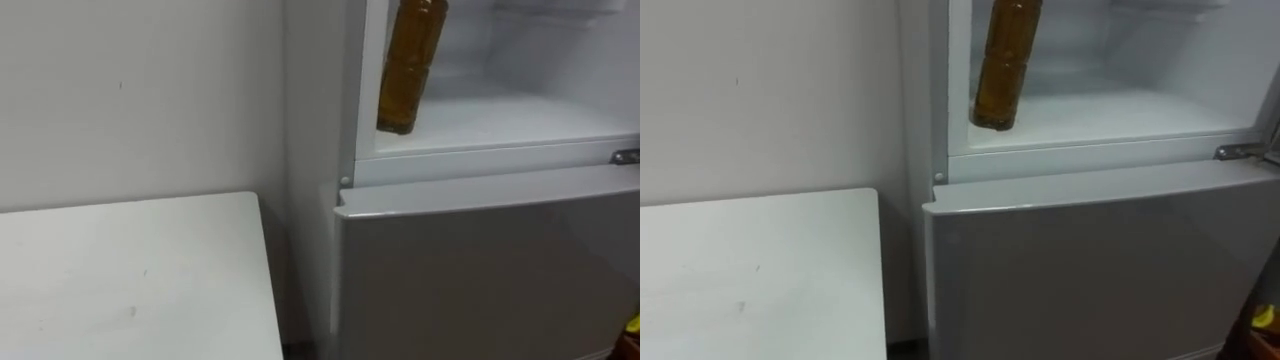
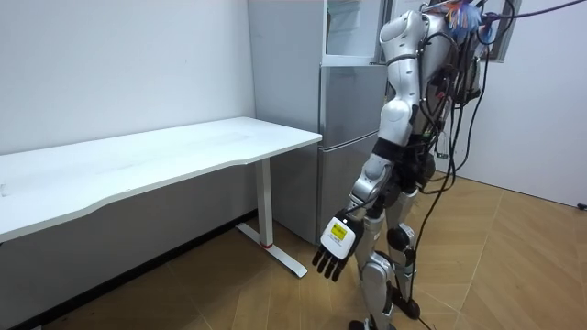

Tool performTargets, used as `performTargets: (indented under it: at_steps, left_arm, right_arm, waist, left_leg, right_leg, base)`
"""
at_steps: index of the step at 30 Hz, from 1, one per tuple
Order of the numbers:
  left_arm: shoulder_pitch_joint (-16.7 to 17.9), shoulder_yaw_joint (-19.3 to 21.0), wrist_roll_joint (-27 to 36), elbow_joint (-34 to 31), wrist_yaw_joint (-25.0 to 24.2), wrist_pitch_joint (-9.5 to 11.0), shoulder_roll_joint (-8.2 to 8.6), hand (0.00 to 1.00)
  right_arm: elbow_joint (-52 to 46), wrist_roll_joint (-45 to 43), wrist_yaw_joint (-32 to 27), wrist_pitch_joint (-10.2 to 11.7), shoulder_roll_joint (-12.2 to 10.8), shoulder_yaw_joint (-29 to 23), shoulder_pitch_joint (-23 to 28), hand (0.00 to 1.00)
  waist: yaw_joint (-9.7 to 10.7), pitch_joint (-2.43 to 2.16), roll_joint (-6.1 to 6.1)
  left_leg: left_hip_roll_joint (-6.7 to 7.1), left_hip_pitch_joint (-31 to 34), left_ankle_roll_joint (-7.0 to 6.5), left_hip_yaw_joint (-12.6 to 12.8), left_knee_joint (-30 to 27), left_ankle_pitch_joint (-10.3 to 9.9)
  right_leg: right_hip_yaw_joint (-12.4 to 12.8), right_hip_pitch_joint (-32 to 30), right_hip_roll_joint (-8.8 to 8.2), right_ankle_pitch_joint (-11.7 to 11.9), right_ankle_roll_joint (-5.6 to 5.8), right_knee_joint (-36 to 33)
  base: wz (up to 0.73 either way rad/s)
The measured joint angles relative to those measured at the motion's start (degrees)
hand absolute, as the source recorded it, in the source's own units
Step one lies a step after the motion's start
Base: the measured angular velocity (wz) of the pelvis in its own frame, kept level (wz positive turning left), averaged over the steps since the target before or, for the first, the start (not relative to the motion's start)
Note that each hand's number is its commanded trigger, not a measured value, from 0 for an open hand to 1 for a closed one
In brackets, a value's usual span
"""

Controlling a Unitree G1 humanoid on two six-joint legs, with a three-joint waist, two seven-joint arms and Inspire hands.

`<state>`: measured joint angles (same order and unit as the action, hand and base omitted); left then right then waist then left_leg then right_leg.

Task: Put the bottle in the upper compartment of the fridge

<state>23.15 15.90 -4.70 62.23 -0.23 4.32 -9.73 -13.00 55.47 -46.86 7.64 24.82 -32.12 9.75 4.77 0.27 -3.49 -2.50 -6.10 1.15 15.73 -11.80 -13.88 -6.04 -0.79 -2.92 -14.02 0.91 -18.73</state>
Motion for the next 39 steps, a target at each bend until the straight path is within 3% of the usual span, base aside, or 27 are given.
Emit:
performTargets:
  at_steps: [3,8,17,26,36,39]
  left_arm:
    - [-0.22,-0.5,0.0,0.01,0.01,0.6,0.0,0.0]
    - [-0.72,-0.56,-0.03,0.24,0.09,1.08,-0.02,0.0]
    - [-2.35,-2.08,0.03,2.03,0.13,1.1,0.01,0.0]
    - [-2.34,-5.36,-0.03,2.02,-0.23,1.1,0.07,0.0]
    - [-3.3,-9.55,-1.43,1.86,-0.4,1.06,0.01,0.0]
    - [-4.21,-10.55,-1.76,1.86,-0.4,1.06,-0.06,0.0]
  right_arm:
    - [-1.83,-0.03,0.01,2.81,-1.83,1.92,0.53,0.0]
    - [-2.89,-1.19,0.01,5.02,-3.07,3.99,1.02,0.0]
    - [-4.72,-10.98,0.89,5.69,-8.94,6.79,1.21,0.0]
    - [-6.5,-13.79,4.5,6.6,-9.15,11.78,2.98,0.0]
    - [-6.92,-15.11,8.48,6.59,-9.19,17.58,2.92,0.0]
    - [-9.21,-16.65,13.94,6.55,-9.19,20.51,2.72,0.0]
  waist:
    - [-0.14,-0.01,-0.01]
    - [-0.32,-0.01,0.0]
    - [-0.46,-0.31,0.53]
    - [-0.51,-0.39,2.02]
    - [-2.19,-0.36,2.14]
    - [-2.69,-0.33,2.18]
  left_leg:
    - [0.0,-0.41,0.0,0.0,-0.04,0.0]
    - [0.0,-0.45,0.0,-0.05,-0.04,0.0]
    - [-0.01,-0.35,-0.01,-0.04,-0.05,-0.01]
    - [-0.05,-0.52,-0.03,-0.08,0.06,-0.02]
    - [-0.15,-0.42,-0.02,0.0,-0.05,-0.03]
    - [-0.22,-0.41,-0.01,0.0,-0.08,-0.03]
  right_leg:
    - [0.33,0.02,0.08,0.09,-0.13,-0.02]
    - [0.5,0.02,0.11,0.19,-0.15,0.02]
    - [0.6,0.14,0.13,0.19,-0.15,-0.07]
    - [0.6,0.58,0.2,0.22,-0.18,-0.04]
    - [0.84,-0.1,0.39,0.29,-0.25,0.01]
    - [0.84,0.17,0.45,0.29,-0.25,0.13]
  base:
    - [-0.04]
    - [-0.03]
    - [0.0]
    - [0.0]
    - [-0.01]
    - [0.0]
